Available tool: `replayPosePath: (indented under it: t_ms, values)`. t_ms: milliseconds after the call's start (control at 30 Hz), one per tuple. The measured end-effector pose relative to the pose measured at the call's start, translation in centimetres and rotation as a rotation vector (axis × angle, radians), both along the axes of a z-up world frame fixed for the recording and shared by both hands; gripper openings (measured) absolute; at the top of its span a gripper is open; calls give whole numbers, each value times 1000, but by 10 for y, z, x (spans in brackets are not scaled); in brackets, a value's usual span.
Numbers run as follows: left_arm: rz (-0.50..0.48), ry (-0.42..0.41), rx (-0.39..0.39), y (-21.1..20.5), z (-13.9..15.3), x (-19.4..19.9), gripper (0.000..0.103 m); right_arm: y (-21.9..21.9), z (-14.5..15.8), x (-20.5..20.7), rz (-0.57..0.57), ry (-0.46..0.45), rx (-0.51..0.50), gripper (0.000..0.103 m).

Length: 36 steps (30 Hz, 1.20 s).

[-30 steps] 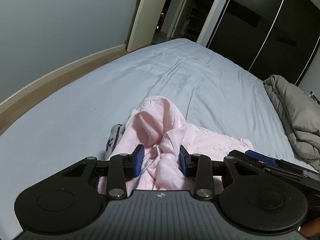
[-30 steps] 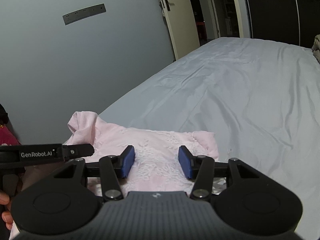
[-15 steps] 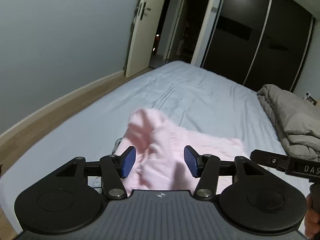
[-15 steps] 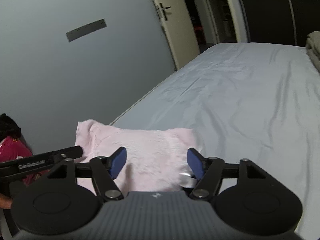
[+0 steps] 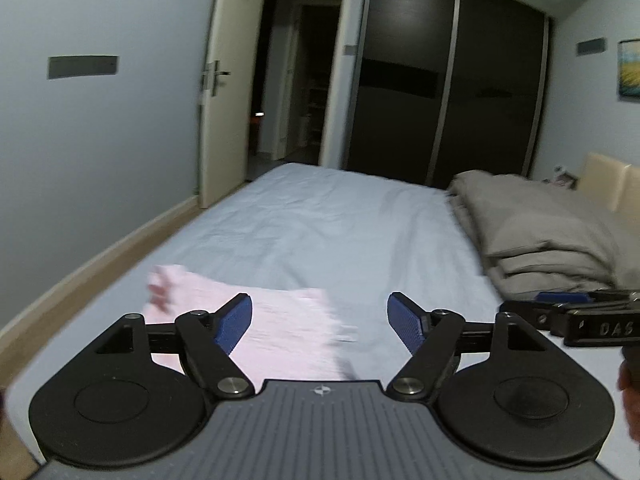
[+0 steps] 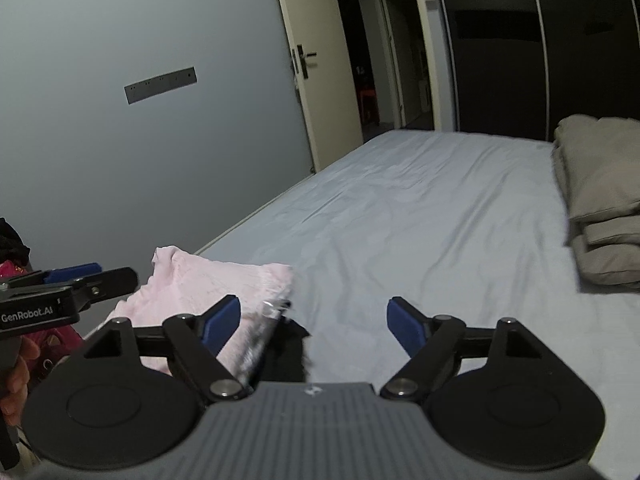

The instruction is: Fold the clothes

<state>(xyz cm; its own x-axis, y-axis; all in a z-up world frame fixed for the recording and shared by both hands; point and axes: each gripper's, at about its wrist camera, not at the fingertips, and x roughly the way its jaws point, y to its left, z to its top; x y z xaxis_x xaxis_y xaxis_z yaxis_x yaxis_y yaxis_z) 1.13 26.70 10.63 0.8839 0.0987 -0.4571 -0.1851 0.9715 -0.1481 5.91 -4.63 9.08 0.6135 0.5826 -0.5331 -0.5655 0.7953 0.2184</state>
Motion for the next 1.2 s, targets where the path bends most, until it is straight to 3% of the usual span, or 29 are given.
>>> replayPosePath:
  t_ms: [233, 433, 767, 967, 1200]
  values:
    - [-109, -47, 0, -83, 7, -12, 78, -58, 19, -55, -63, -99, -25, 88]
    - [-162, -47, 47, -143, -5, -13, 84, -102, 8, -94, -163, -191, -85, 93]
    - [-181, 77, 122, -206, -52, -6, 85, -152, -58, -106, -344, -48, -100, 94]
    - [-207, 164, 102, -221, -82, -2, 85, -165, -87, -115, -338, 11, -125, 94]
    - [-216, 198, 172, -241, -102, -1, 85, -173, -105, -117, -308, 53, -175, 94]
